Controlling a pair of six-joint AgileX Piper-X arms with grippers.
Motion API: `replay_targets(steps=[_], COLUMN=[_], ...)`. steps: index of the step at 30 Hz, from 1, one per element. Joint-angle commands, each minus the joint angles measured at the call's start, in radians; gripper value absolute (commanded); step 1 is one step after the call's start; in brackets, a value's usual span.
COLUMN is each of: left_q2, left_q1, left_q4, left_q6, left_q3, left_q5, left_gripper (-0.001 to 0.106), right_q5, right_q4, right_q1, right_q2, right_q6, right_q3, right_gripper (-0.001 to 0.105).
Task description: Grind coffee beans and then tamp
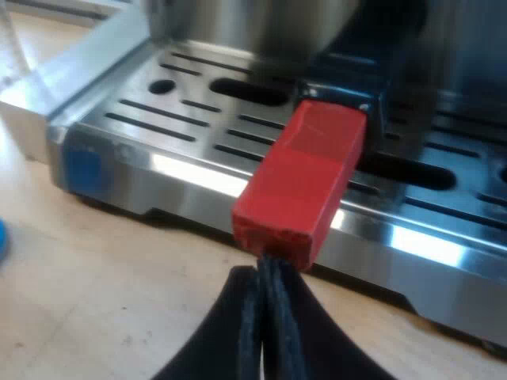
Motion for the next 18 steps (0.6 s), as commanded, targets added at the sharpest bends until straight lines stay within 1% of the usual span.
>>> replay_targets(steps=[1,2,3,6,9,15,18], left_q2=[-0.006,-0.006,-0.006,-0.006,-0.006,-0.006,-0.006], left_q1=[-0.001,-0.001,-0.001,-0.001,-0.001,-0.001,-0.001], left_q4=[0.0,0.002,0.002,0.002,0.002,0.002,0.002], left_q6=[-0.008,-0.008,-0.008,-0.01,-0.012,-0.012,-0.012], left_q3=[-0.002,-0.002,-0.002,-0.002,-0.002,-0.002,-0.002], left_q5=[0.006,0.006,0.006,0.006,0.006,0.006,0.006], left_gripper=[0.074,0.074,0.074,0.074,0.074,0.074,0.074], right_q5=[0.074,0.086,0.125,0.187,0.218,0.22,0.196], right_q4=[-0.063,-0.064,-0.063,-0.063,-0.068,-0.071,-0.071], right_q1=[-0.024,-0.024,-0.024,-0.024,-0.024,-0.024,-0.024], right_q2=[0.007,0.007,0.007,0.007,0.007,0.007,0.007], right_q6=[-0.022,-0.022,-0.022,-0.027,-0.027,-0.027,-0.027], right_q3=[0.0,0.0,0.0,0.0,0.0,0.0,0.0], right_gripper=[0.0,0.0,0.0,0.0,0.0,0.0,0.0])
